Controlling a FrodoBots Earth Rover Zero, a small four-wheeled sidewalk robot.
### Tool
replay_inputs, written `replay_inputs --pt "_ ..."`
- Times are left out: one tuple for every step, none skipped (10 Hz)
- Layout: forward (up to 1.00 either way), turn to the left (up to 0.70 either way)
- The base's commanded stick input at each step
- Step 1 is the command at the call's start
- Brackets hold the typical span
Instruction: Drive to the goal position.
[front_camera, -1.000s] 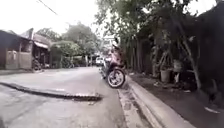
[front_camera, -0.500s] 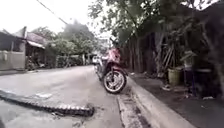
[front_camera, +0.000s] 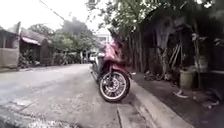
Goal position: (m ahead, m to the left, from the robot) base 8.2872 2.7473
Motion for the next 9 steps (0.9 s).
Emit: replay_inputs --pt "1.0 0.27" --pt "1.0 0.27" --pt "1.0 0.27" --pt "0.67 0.33" --pt "0.0 0.45" --pt "0.0 0.45" --pt "0.0 0.45" --pt "0.0 0.45" --pt "0.0 0.45"
